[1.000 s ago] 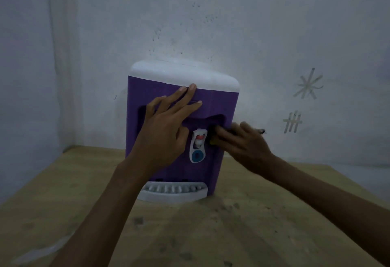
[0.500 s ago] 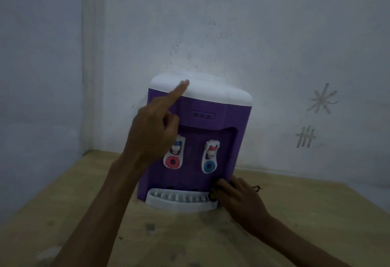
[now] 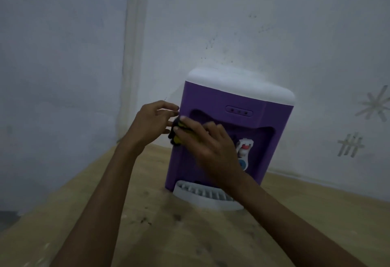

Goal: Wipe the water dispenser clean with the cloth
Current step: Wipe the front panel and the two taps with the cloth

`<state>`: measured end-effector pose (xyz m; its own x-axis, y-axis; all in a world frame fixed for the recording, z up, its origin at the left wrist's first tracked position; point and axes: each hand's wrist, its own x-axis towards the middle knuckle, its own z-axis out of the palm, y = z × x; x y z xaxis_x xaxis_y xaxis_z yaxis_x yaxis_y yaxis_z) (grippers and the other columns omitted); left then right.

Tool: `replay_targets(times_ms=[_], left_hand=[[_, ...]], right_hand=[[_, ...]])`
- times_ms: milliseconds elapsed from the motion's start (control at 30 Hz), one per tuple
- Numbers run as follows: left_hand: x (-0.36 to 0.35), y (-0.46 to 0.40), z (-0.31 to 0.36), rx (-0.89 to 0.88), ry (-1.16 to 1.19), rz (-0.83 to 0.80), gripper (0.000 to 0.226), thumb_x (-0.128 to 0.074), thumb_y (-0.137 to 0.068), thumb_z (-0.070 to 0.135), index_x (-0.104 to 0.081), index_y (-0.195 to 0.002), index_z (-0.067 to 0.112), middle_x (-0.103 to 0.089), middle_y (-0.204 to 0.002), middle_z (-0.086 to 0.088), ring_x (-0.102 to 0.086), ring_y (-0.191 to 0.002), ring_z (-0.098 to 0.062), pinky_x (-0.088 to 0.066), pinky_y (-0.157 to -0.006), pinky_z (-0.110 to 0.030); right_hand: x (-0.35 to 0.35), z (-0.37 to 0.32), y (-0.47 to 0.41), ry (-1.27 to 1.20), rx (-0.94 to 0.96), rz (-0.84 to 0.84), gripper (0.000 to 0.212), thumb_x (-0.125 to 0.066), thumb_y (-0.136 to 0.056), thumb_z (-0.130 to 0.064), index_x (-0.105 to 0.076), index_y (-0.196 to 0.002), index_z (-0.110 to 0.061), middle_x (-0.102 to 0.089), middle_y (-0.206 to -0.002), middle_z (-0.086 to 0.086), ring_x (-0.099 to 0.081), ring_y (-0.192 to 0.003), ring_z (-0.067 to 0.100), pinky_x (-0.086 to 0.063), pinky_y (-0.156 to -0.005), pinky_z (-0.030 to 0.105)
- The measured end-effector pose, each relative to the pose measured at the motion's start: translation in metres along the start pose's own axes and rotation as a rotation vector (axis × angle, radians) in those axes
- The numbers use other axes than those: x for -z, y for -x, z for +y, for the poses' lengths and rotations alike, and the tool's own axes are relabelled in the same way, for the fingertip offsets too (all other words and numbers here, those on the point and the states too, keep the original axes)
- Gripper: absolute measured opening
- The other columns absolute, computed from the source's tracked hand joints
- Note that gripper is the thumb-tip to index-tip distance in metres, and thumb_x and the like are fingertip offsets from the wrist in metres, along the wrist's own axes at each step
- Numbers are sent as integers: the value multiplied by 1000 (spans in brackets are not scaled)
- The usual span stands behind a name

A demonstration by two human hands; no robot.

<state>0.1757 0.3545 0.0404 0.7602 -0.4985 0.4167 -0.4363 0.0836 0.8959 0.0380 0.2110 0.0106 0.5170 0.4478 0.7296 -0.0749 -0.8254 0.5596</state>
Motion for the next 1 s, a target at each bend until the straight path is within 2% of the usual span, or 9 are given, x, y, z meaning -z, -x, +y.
replay_targets(times_ms=[100,233,333,467,533,600,733,900,1000], left_hand=[[6,0,-10,40,-42,-25,34,-43,-106,10,-70,-123,20,-69,-120,-2,-71,-105,-17,-63,-86,-37],[7,-1,-11,50,-57,-39,31,-43,-108,13,-68,-126,20,-65,-129,-2,-69,-110,-17,-62,-90,-38],[9,-2,-9,43,-77,-25,31,-44,-109,14,-66,-130,19,-62,-136,-1,-69,-110,-18,-61,-91,-39],[13,-3,-10,36,-96,-6,30,-45,-109,14,-65,-131,18,-61,-137,-2,-69,-105,-16,-61,-86,-33],[15,-3,-10,40,-99,0,30,-45,-109,15,-65,-131,18,-62,-137,-3,-69,-104,-15,-60,-84,-32],[16,-3,-10,48,-98,12,30,-45,-109,15,-65,-131,18,-62,-136,-3,-69,-104,-16,-60,-83,-31],[17,-4,-10,50,-93,14,30,-45,-109,15,-65,-130,18,-62,-134,-2,-69,-104,-16,-60,-84,-32],[21,-3,-10,37,-92,23,31,-44,-108,14,-65,-130,19,-63,-130,-1,-69,-102,-15,-59,-83,-31],[24,-3,-10,31,-91,34,30,-44,-109,15,-65,-130,20,-62,-128,0,-69,-101,-13,-58,-80,-28]], right_hand=[[-26,8,-20,87,2,-17,45,-32,-107,-4,-68,-132,-15,-60,-145,6,-44,-99,29,-37,-78,38],[-48,-6,-2,175,26,-29,38,-42,-102,-7,-72,-126,-12,-66,-137,5,-42,-99,31,-37,-77,40],[-55,-31,21,113,79,-129,38,-43,-99,-9,-72,-122,-12,-64,-137,6,-41,-96,27,-35,-77,38],[-65,-53,41,90,194,-273,24,-65,-91,-14,-73,-114,-15,-62,-133,6,-43,-95,25,-41,-74,35],[-67,-55,42,99,210,-293,26,-54,-94,-13,-74,-110,-17,-63,-130,4,-42,-95,24,-40,-74,34],[-63,-49,38,99,198,-279,36,-41,-97,-12,-74,-108,-18,-64,-128,2,-40,-94,23,-36,-75,35],[-47,-32,16,163,140,-220,42,-36,-97,-12,-73,-113,-18,-65,-130,3,-41,-96,25,-38,-76,37],[-28,-1,-38,277,-38,-116,39,-35,-99,-9,-70,-114,-17,-64,-131,0,-51,-101,30,-38,-77,40],[-18,6,-62,328,-120,-94,28,-44,-99,-6,-68,-107,-17,-65,-123,-1,-57,-94,28,-38,-74,39]])
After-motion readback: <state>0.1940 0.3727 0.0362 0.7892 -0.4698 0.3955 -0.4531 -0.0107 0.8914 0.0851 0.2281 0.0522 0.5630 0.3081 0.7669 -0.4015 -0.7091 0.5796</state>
